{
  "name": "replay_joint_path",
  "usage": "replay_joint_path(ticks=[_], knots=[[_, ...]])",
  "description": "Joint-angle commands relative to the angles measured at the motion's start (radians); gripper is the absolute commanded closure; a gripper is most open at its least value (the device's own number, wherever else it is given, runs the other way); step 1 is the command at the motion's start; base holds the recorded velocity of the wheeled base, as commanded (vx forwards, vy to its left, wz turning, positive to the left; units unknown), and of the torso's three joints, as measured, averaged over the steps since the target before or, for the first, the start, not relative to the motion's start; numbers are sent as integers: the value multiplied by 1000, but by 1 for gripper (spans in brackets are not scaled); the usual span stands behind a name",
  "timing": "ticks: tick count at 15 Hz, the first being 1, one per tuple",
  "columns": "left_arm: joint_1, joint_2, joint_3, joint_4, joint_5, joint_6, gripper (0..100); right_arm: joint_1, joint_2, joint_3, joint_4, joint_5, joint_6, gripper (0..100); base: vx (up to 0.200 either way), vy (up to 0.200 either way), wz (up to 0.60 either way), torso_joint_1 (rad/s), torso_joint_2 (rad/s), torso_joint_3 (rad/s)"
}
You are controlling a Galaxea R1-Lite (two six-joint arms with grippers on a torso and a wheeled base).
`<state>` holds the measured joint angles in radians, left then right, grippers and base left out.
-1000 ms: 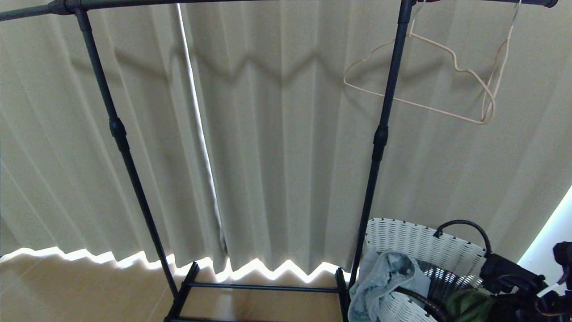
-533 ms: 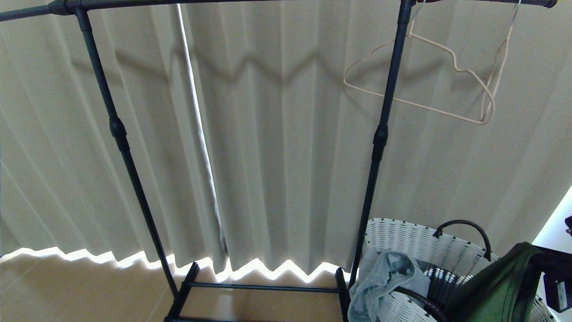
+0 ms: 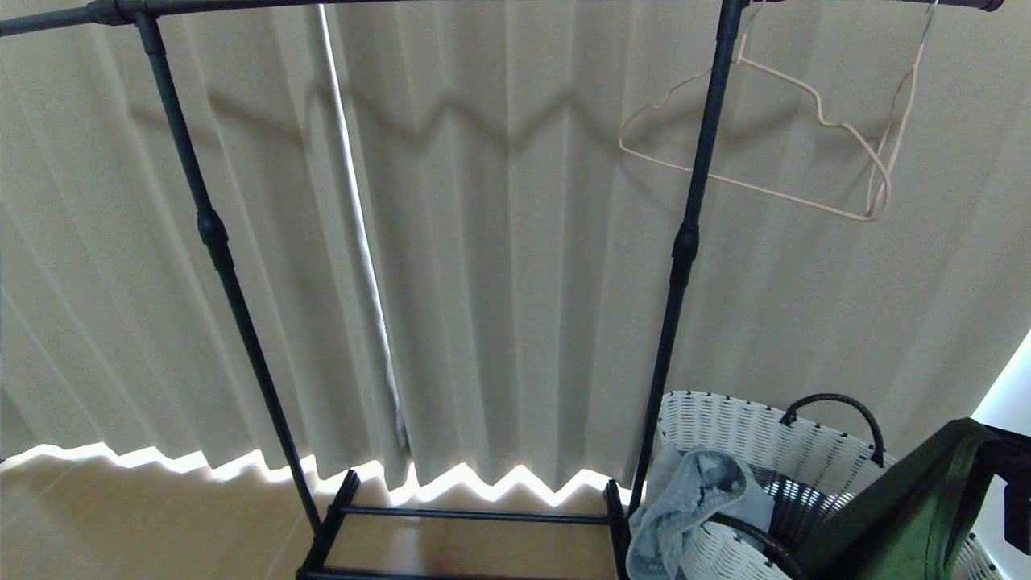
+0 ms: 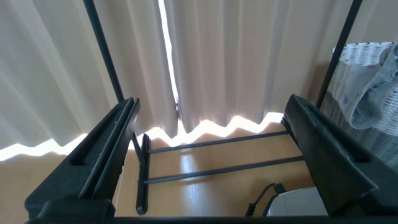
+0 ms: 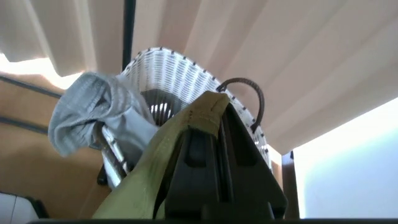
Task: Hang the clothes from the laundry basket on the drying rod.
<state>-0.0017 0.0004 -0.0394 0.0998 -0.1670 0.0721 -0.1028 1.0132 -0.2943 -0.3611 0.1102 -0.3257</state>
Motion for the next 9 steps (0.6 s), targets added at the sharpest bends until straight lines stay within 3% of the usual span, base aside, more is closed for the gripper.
replay_joint_path(ticks=[1,5,9], knots=[[0,0,-1,0,0,0,0,18,-18,3,4,0,-1,100,-200,0,0,2,2,-2],[0,0,-1,0,0,-2,0,52,-18,9,4,-3,-1,100,-200,0,0,1,4,2],[0,0,-1,0,0,-2,0,72,-16,12,5,-1,-1,100,0,0,0,0,0,0]])
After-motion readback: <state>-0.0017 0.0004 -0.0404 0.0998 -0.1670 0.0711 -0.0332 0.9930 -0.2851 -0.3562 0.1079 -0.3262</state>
